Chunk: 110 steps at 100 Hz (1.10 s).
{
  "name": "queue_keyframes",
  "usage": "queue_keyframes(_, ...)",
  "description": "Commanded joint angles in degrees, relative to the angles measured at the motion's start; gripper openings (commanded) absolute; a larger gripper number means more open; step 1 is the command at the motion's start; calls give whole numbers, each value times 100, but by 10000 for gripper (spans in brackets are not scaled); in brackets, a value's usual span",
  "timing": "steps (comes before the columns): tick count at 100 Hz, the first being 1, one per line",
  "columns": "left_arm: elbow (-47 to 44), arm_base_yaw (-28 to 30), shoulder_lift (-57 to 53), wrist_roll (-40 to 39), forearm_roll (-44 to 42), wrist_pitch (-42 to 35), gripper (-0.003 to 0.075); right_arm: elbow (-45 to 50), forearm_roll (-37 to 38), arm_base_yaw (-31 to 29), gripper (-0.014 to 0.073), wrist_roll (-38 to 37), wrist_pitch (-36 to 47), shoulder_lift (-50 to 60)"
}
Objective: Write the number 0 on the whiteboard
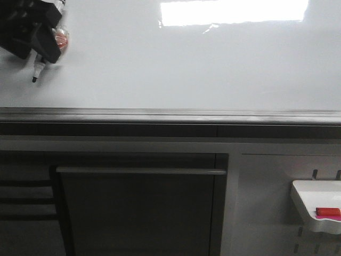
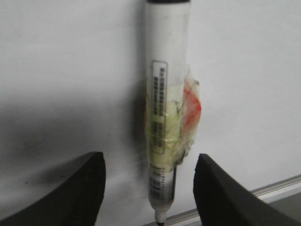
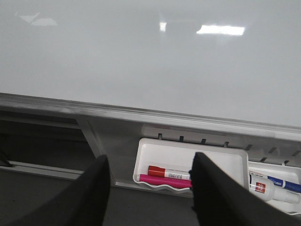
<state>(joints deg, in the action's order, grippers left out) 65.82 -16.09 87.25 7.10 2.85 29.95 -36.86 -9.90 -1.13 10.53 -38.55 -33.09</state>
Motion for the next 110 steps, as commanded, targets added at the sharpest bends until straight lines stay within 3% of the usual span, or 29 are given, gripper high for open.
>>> queue_keyframes(1, 177, -74, -63, -41, 68, -209, 385, -217, -16, -12, 351, 45, 361, -60)
queue_keyframes(28, 177, -74, -42, -41, 67, -274, 376, -217, -11, -12, 351, 45, 356, -60)
queue_keyframes(64, 177, -74, -42, -41, 67, -454, 165, -217, 11, -12, 351, 45, 356, -60)
queue_keyframes(110, 177, -74, -103, -31, 58, -507, 20, -217, 24, -12, 351, 45, 366, -60)
